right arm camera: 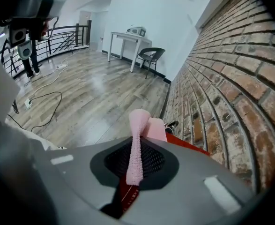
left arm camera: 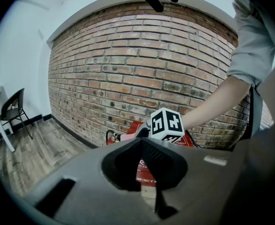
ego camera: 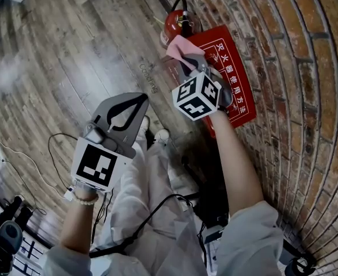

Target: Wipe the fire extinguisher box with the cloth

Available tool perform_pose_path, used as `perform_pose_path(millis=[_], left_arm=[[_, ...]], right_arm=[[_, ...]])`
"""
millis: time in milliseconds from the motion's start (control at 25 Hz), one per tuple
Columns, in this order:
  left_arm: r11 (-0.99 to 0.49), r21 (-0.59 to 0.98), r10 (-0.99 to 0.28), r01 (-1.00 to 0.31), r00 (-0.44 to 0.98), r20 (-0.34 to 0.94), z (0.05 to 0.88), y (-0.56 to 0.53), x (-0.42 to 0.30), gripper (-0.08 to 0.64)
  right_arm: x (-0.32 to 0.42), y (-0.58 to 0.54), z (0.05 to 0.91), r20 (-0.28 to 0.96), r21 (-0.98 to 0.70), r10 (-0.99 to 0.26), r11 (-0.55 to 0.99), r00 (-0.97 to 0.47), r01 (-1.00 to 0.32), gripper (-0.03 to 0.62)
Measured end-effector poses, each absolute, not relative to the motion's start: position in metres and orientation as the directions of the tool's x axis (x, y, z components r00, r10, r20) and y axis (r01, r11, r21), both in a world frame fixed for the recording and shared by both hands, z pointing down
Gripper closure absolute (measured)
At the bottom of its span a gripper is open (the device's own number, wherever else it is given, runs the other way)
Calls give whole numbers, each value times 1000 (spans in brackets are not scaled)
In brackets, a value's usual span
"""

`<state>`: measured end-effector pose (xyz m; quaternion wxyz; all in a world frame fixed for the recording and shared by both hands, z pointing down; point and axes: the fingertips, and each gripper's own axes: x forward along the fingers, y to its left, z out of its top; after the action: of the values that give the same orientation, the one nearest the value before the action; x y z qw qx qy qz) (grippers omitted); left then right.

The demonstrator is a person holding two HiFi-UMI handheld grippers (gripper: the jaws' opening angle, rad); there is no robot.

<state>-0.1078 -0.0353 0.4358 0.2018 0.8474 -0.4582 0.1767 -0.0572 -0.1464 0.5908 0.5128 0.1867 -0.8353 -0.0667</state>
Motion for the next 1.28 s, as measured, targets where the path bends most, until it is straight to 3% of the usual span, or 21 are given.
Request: perform_pose_path(millis=[1280], left_arm=[[-612,176,-629,-771,610,482,431,-31,-40,560]], right_arm=[[63,-47,596,855,216,-357,905,-377,-367,563]])
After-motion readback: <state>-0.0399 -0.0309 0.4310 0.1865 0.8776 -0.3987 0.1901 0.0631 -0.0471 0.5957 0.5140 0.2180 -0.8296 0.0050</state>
